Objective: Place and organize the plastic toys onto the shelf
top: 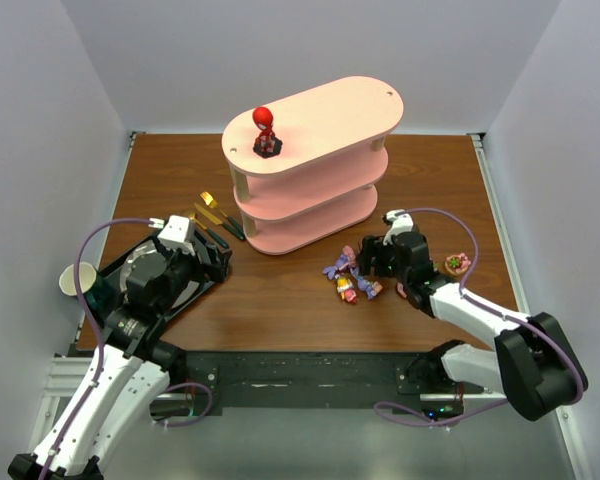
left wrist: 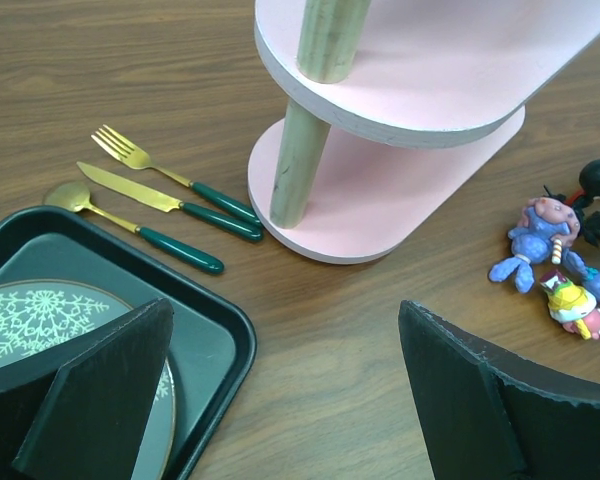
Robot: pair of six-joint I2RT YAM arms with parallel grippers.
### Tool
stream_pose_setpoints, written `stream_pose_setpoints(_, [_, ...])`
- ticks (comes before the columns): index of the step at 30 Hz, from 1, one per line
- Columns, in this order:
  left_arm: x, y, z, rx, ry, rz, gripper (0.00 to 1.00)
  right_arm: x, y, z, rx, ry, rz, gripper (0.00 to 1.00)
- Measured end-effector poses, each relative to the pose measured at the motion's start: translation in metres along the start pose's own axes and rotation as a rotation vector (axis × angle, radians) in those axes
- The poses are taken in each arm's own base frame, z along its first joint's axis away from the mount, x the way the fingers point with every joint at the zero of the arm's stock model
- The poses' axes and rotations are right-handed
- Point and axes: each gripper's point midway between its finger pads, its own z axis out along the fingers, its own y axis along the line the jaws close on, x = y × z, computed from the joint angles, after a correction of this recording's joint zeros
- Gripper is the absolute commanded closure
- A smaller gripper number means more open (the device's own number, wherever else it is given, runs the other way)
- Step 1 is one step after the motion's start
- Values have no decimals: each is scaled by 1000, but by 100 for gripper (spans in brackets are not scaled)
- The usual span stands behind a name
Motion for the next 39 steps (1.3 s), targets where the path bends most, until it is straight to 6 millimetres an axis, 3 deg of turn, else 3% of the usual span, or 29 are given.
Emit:
stream_pose_setpoints(18, [1,-3,0,15,5,3,0,-18,-6,8,6,-68,3,38])
stream_pose_setpoints(28, [1,-3,0,17,4,3,0,-17,-7,15,8,-60,1,42])
stream_pose_setpoints(39, [0,-3,1,18,2,3,0,-20,-4,20,-12,-72,-18,58])
